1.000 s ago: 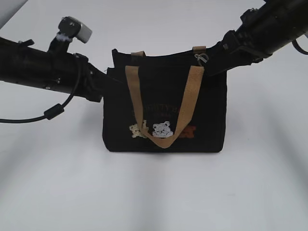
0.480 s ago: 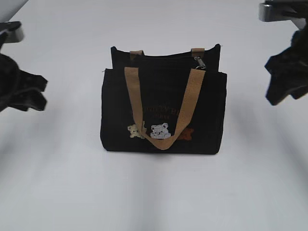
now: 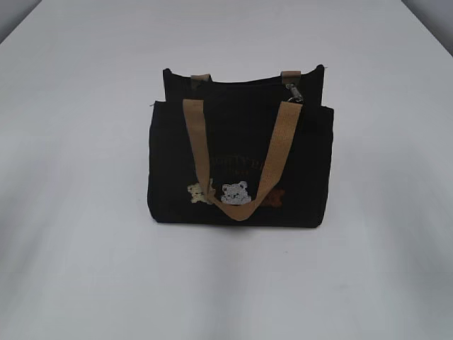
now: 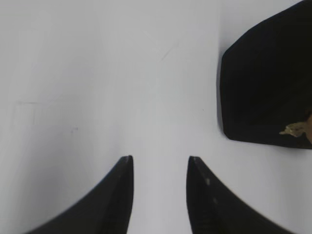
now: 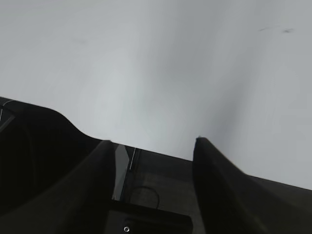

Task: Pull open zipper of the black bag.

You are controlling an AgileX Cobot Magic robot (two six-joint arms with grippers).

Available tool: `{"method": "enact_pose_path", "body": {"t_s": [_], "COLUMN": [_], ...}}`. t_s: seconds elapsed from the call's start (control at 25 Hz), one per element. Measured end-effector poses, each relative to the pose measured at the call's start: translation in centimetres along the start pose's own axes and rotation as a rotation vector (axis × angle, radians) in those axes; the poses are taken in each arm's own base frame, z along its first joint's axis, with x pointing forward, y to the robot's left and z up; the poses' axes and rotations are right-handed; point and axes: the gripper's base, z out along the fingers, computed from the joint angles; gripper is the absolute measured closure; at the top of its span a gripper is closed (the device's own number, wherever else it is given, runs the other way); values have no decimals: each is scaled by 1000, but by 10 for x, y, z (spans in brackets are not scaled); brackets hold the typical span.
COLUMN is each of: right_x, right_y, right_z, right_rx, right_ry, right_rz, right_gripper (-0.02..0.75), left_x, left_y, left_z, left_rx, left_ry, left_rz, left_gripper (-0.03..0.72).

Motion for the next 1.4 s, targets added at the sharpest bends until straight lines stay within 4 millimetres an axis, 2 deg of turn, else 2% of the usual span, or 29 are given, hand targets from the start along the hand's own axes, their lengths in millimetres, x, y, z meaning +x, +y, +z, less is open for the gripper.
{"method": "enact_pose_path", "body": {"t_s": [0.08, 0.2, 0.36, 0.52, 0.64, 0.76, 0.88, 1.4], "right_x": [27, 68, 105, 130, 143, 155, 163, 163], "right_y": [2, 6, 9, 11, 12, 13, 14, 15], "right_z": [-8, -21, -20, -20, -25, -29, -31, -31], "right_rx": [5, 18, 31, 42, 50, 59, 61, 46], "right_ry": [-66, -221, -352, -513, -631, -722, -780, -786], "right_rz": [-29, -62, -76, -88, -95, -101, -104, -99], "right_gripper": [336, 336, 337, 337, 337, 337, 337, 337], "left_x": [17, 43, 75, 104, 122, 133, 134, 134], "left_y": [0, 1, 3, 7, 9, 10, 10, 10], "left_z": [-31, -62, -87, -97, -100, -107, -108, -108], "left_rx": [-1, -14, -17, -32, -32, -29, -28, -28], "left_ry": [-55, -94, -145, -204, -275, -350, -368, -372], "left_rz": [28, 50, 67, 106, 141, 153, 155, 156], "left_gripper": [411, 411, 411, 411, 411, 413, 423, 433]}}
